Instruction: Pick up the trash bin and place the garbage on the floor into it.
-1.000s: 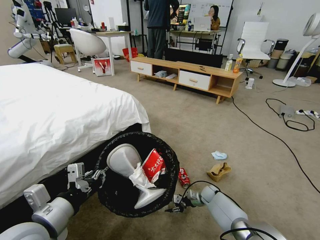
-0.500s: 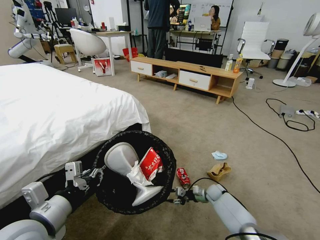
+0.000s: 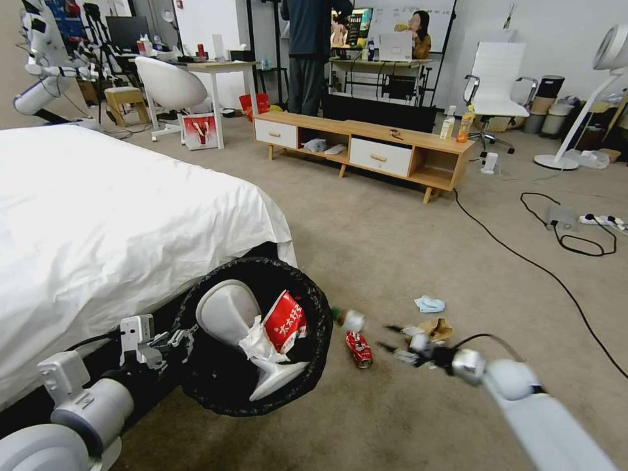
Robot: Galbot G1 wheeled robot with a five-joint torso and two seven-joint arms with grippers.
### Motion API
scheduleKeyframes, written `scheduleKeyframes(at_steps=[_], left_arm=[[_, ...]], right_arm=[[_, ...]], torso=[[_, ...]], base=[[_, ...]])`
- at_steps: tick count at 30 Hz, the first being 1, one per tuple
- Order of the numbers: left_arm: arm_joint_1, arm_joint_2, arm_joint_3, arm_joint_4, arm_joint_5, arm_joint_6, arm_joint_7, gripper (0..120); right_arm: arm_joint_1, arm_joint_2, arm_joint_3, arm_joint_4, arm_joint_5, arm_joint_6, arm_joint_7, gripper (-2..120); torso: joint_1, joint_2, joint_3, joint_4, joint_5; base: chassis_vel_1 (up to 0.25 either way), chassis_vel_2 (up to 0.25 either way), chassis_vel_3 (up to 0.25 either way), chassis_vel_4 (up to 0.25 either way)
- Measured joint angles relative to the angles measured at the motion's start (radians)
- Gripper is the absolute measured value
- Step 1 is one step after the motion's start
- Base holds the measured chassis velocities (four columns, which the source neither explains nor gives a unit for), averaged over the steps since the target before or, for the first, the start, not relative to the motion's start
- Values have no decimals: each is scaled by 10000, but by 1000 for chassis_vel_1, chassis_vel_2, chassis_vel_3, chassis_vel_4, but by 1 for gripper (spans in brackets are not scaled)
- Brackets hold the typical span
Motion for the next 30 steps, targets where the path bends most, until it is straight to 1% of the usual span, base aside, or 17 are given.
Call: scheduleKeyframes(at_steps=[1,2,3,4,6,7,9,12,15,18,20,21,24,25,27,28,30], left_arm=[[16,2,-54,0,-43,0,7,2],[16,2,-54,0,-43,0,7,2],[21,3,-129,-2,-127,-1,14,2],[21,3,-129,-2,-127,-1,14,2],[12,3,-192,-36,-212,-4,18,2],[12,3,-192,-36,-212,-4,18,2],[2,15,-183,-58,-226,-4,16,2],[-15,17,-151,-59,-226,-4,5,2],[-23,19,-66,-58,-204,-4,-38,2],[-17,46,-27,-58,-192,-2,-60,2],[9,164,8,-16,-187,14,-90,2],[9,164,8,-16,-187,14,-90,2],[21,374,31,104,-218,27,-118,2],[21,374,31,104,-218,27,-118,2],[58,498,42,156,-315,49,-155,2],[58,498,42,156,-315,49,-155,2],[89,674,142,235,-426,61,-178,2]], right_arm=[[-267,-138,474,400,149,-57,30,42],[-267,-138,474,400,149,-57,30,42],[-619,-300,1199,913,332,-97,41,42],[-619,-300,1199,913,332,-97,41,42],[-1158,-523,2402,1558,755,-120,37,42],[-1158,-523,2402,1558,755,-120,37,42],[-1471,-669,3155,1999,1201,-120,23,42],[-1599,-713,3483,2306,1447,-119,18,42],[-1778,-747,3848,3132,1982,-160,18,42],[-1870,-756,3882,3669,2233,-238,22,42],[-1955,-762,3662,4834,2620,-453,136,42],[-1955,-762,3662,4834,2620,-453,136,42],[-1906,-775,2871,6079,2883,-761,361,42],[-1906,-775,2871,6079,2883,-761,361,42],[-1678,-810,2039,6746,3131,-988,576,42],[-1678,-810,2039,6746,3131,-988,576,42],[-1446,-869,1154,7298,3374,-1247,743,42]], torso=[[0,0,0,0,0],[0,0,0,0,0],[0,0,0,-3,-10],[0,0,0,-3,-10],[0,0,0,-4,-4],[0,0,0,-4,-4],[0,0,0,-5,-4],[0,0,0,-7,-7],[0,1,0,-2,-6],[0,0,0,-1,-9],[0,0,0,-3,-8],[0,0,0,-3,-8],[0,1,0,-2,-9],[0,1,0,-2,-9],[0,0,1,-4,-12],[0,0,1,-4,-12],[0,1,1,5,-6]], base=[[0,0,0,0],[0,0,0,0],[0,0,0,0],[0,0,0,0],[0,0,0,0],[0,0,0,0],[0,0,0,0],[0,0,0,0],[0,0,0,0],[0,0,0,0],[0,0,0,0],[0,0,0,0],[0,0,0,0],[0,0,0,0],[0,0,0,0],[0,0,0,0],[0,0,0,0]])
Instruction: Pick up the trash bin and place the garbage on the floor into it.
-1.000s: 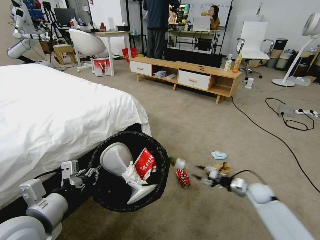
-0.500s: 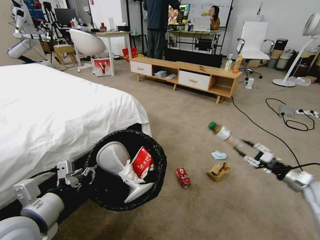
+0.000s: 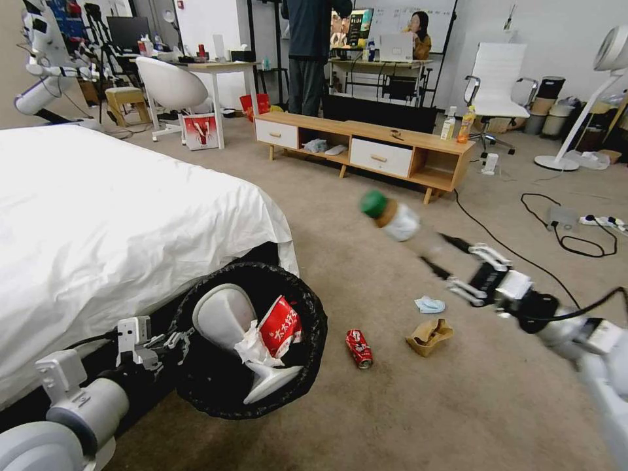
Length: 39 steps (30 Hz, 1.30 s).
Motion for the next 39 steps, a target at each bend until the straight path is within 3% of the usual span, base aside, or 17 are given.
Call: scheduleKeyframes(at_steps=[5,8,10,14,17,19,20,22,27,39], left_arm=[[-240,386,385,315,-195,1,65,2],[-360,661,604,548,-300,-25,367,2],[-389,928,776,900,-314,-215,916,2],[-454,1214,1031,1289,-340,-408,1230,2],[-568,1464,1452,1588,-379,-556,1439,2],[-965,1578,2143,1840,-414,-669,1513,2],[-965,1578,2143,1840,-414,-669,1513,2],[-1366,1671,2771,2098,-413,-805,1645,2],[-1558,1684,3052,2249,-472,-831,1660,2],[-1632,1730,3206,2230,-567,-831,1635,3]], right_arm=[[57,-150,-758,628,210,-325,142,42],[44,-245,-1141,677,216,-366,157,42],[83,-295,-1665,461,214,-346,156,42],[190,-294,-2170,219,183,-273,136,42],[414,-200,-2955,-106,158,-250,121,42],[435,-155,-3487,-420,123,-263,136,42],[435,-155,-3487,-420,123,-263,136,42],[343,-200,-3871,-755,64,-281,211,42],[210,-332,-4171,-1203,-102,-286,226,42],[252,-443,-4466,-1582,-329,-276,120,42]], torso=[[0,0,0,-11,-2],[0,0,0,-14,-3],[0,0,0,-7,-1],[0,0,0,-8,-3],[0,0,0,2,2],[0,0,1,-3,-4],[0,0,1,-3,-4],[0,0,0,-18,0],[0,-1,0,-4,-2],[0,0,1,-6,0]], base=[[0,0,0,0],[0,0,0,0],[0,0,0,0],[0,0,0,0],[0,0,0,0],[0,0,0,0],[0,0,0,0],[0,0,0,0],[0,0,0,0],[0,0,0,0]])
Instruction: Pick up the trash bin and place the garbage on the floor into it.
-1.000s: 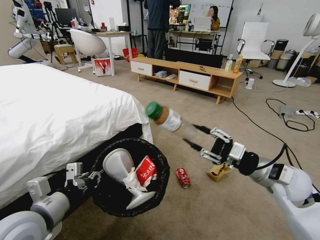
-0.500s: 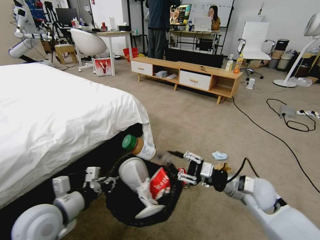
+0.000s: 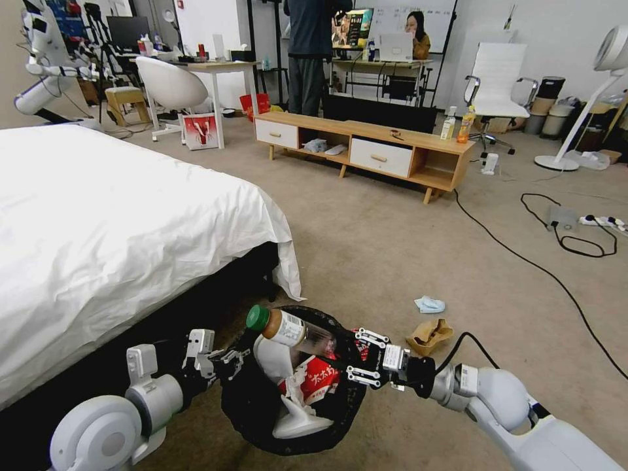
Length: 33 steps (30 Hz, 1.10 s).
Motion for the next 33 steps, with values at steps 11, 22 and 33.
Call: scheduleKeyframes(at_steps=[11,22,33], left_arm=[[152,49,-110,-196,-16,0,-13,3],[604,-119,-549,-366,144,0,-99,3],[1062,-511,-1030,-314,507,-6,-158,2]], right_arm=[[-45,-10,-24,-65,-294,33,43,66],[3,29,307,34,-618,254,101,100],[531,-77,1847,1589,425,227,514,100]], torso=[[0,0,-1,-1,0],[0,1,-1,-1,0],[0,0,-1,-2,-3]], base=[[0,0,0,0],[0,0,0,0],[0,0,0,0]])
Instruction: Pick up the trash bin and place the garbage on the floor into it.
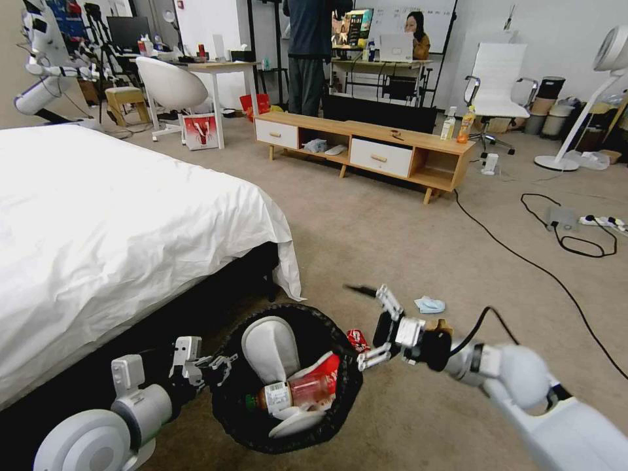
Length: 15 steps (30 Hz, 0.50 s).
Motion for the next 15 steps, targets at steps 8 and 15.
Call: scheduleKeyframes(at_steps=[8,15], left_arm=[[379,-371,-622,-537,930,-48,81,2],[603,-1054,-990,-1295,2602,-421,463,2]], right_arm=[[134,111,824,174,767,-501,1675,100],[-291,621,1345,378,636,-2553,4988,100]], torso=[[0,1,0,1,4],[0,0,0,-1,4]], base=[[0,0,0,0],[0,0,0,0]])
